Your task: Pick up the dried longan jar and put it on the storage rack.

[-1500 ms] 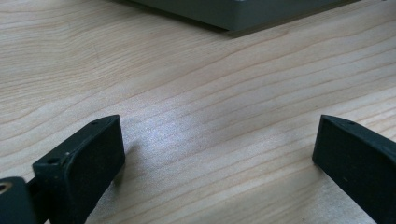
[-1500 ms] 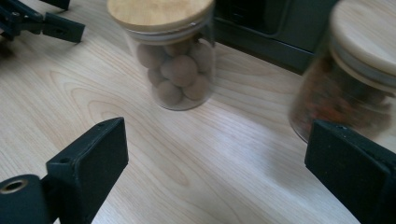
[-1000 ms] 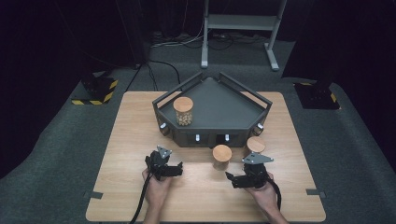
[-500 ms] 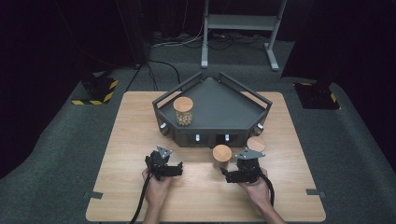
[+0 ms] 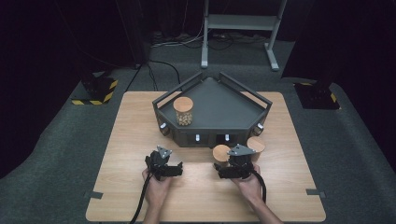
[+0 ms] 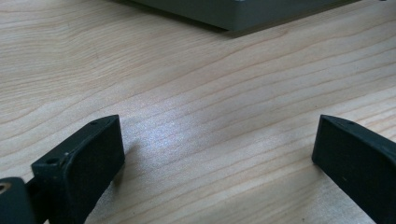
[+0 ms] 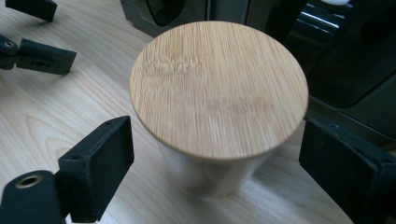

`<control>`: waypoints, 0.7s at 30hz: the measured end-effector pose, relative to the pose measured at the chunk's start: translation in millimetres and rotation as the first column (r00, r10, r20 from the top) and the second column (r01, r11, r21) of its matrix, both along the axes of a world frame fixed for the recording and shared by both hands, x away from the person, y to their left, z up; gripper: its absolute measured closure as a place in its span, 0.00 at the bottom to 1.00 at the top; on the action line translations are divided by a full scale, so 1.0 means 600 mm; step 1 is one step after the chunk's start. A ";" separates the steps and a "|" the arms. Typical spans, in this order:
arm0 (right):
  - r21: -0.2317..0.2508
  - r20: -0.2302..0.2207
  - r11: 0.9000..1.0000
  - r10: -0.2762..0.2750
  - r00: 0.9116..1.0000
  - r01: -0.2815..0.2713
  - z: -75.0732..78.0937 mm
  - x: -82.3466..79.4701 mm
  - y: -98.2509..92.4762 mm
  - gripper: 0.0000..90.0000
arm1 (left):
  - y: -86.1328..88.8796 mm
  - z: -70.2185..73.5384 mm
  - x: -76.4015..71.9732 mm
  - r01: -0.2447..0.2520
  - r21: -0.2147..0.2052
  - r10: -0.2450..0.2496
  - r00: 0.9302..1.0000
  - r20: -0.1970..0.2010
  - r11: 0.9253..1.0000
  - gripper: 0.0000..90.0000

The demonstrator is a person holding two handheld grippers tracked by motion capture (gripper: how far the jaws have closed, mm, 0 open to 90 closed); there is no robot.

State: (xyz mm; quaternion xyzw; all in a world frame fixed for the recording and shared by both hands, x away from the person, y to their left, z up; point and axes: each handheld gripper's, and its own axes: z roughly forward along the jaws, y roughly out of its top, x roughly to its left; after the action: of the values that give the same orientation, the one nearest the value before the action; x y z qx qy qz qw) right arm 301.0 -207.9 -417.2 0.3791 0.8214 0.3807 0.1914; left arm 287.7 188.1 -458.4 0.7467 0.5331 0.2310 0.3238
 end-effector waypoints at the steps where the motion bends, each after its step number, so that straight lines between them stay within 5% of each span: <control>1: 0.000 -0.001 1.000 -0.001 1.000 0.001 0.000 0.001 0.002 0.11 | 0.000 0.000 0.000 -0.001 0.000 0.001 1.000 0.000 1.000 0.02; 21: 0.002 -0.005 1.000 -0.027 1.000 0.027 -0.008 0.016 0.019 0.20 | 0.000 0.000 0.000 0.000 0.000 0.000 1.000 0.000 1.000 0.02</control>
State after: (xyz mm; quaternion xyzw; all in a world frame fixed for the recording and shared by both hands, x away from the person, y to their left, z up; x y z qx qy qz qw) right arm 310.4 -196.3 -421.7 0.3913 0.8162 0.3781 0.1943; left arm 287.7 188.0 -458.4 0.7466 0.5332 0.2311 0.3238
